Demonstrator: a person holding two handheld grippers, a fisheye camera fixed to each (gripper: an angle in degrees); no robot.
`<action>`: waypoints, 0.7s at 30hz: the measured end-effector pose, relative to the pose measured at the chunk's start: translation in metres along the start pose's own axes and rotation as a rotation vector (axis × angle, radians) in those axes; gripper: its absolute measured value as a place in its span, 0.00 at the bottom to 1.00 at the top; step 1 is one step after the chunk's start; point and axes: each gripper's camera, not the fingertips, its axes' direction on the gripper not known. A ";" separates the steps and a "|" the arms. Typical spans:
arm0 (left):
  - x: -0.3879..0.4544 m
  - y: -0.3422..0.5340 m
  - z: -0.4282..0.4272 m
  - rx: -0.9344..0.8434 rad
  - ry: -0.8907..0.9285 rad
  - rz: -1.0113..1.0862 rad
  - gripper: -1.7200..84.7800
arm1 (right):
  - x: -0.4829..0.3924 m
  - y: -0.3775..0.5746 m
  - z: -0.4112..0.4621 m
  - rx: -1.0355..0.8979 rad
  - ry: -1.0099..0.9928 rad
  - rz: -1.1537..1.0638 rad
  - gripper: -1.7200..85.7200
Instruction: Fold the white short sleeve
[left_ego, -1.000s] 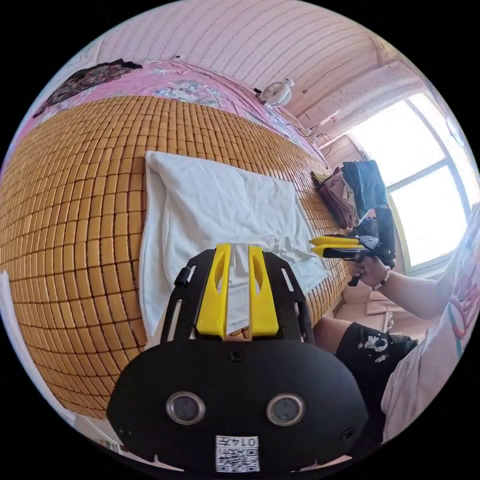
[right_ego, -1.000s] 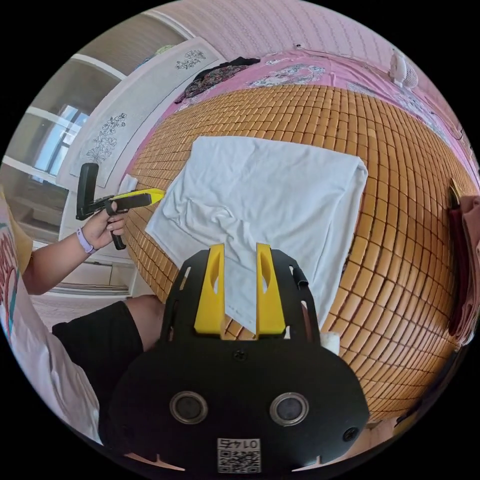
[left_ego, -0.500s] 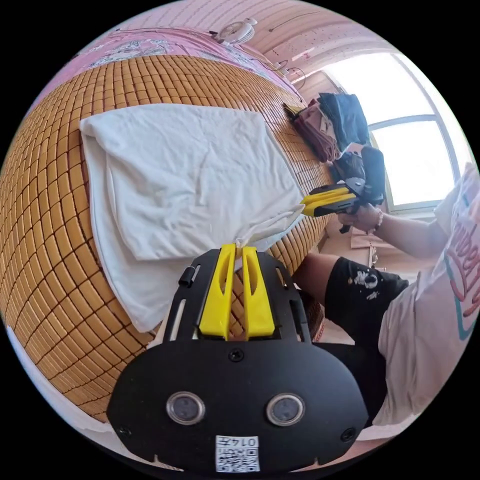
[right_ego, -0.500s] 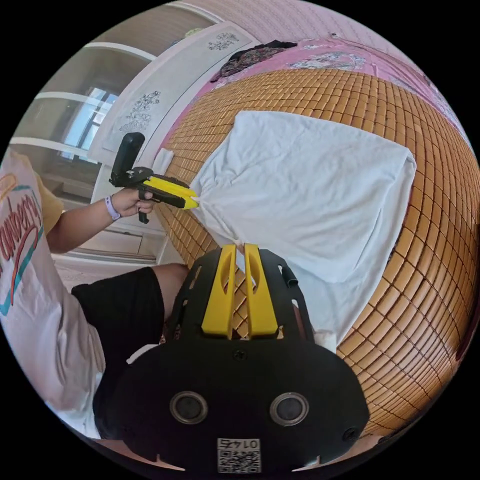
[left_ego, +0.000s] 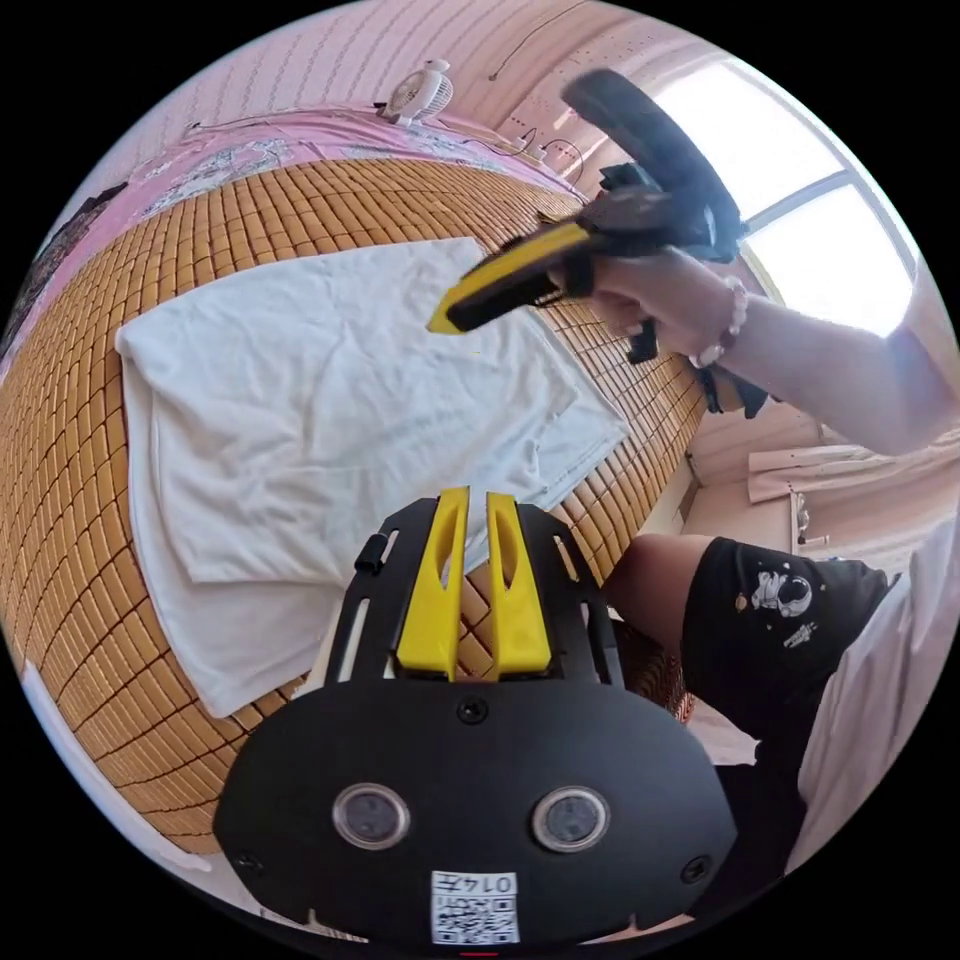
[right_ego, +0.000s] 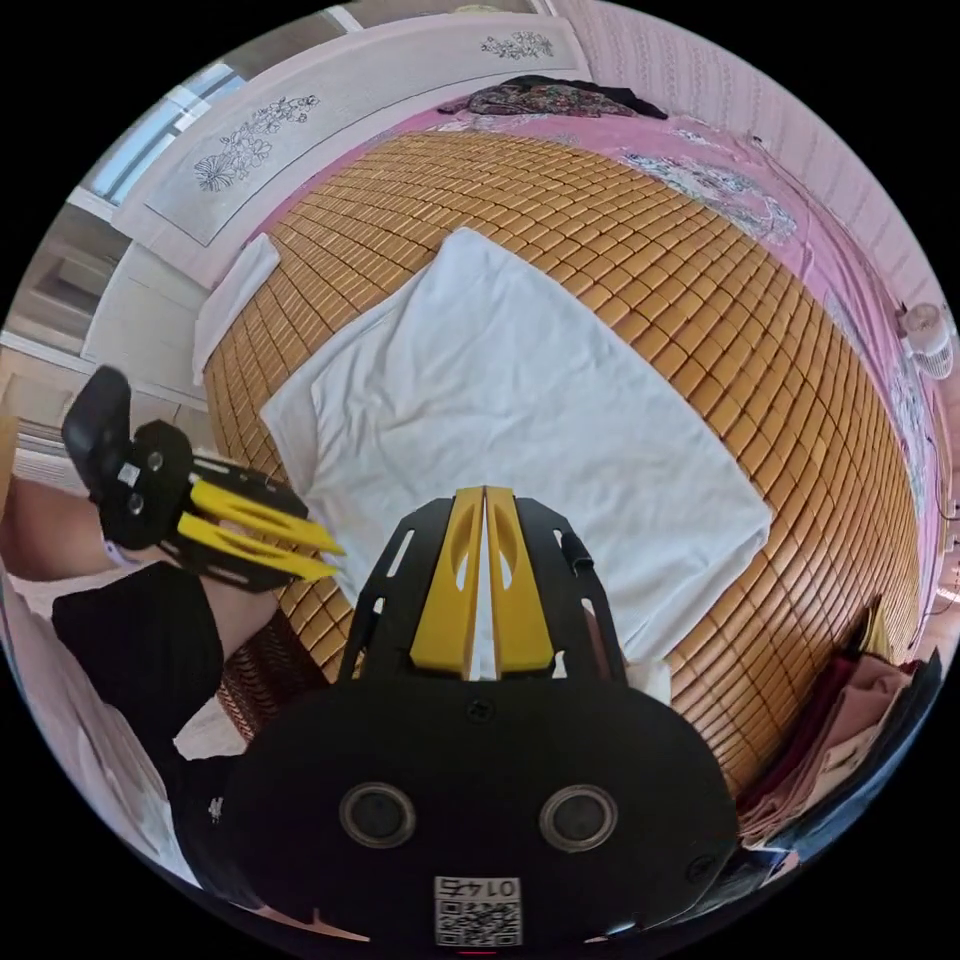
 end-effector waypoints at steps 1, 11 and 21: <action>0.001 0.000 0.005 -0.010 -0.006 -0.011 0.05 | -0.001 -0.024 0.004 -0.017 0.029 -0.033 0.02; 0.020 0.016 0.038 -0.023 0.041 -0.047 0.01 | 0.008 -0.119 0.038 -0.328 0.131 -0.112 0.01; 0.051 0.022 0.045 -0.010 -0.003 0.003 0.01 | 0.042 -0.182 0.039 -0.359 0.175 -0.137 0.02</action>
